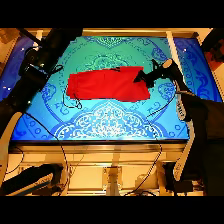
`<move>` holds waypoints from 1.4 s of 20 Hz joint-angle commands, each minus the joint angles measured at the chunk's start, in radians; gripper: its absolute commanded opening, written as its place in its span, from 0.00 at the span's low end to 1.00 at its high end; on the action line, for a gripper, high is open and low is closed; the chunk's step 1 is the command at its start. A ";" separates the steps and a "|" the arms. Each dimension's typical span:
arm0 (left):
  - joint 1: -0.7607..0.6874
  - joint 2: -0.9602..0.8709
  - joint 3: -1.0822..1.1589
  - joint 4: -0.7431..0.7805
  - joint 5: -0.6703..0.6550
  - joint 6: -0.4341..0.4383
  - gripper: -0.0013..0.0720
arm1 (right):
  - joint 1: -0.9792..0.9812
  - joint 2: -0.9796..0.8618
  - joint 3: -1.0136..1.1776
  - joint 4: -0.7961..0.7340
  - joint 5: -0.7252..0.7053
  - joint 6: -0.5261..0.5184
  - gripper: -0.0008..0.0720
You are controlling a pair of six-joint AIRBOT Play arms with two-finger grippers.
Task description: Fold the clothes and pants, and hang the long-sleeved shirts on hangers.
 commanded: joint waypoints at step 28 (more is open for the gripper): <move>0.000 0.002 0.000 -0.009 0.003 -0.100 0.80 | -0.745 0.399 0.005 -0.373 0.302 0.050 0.02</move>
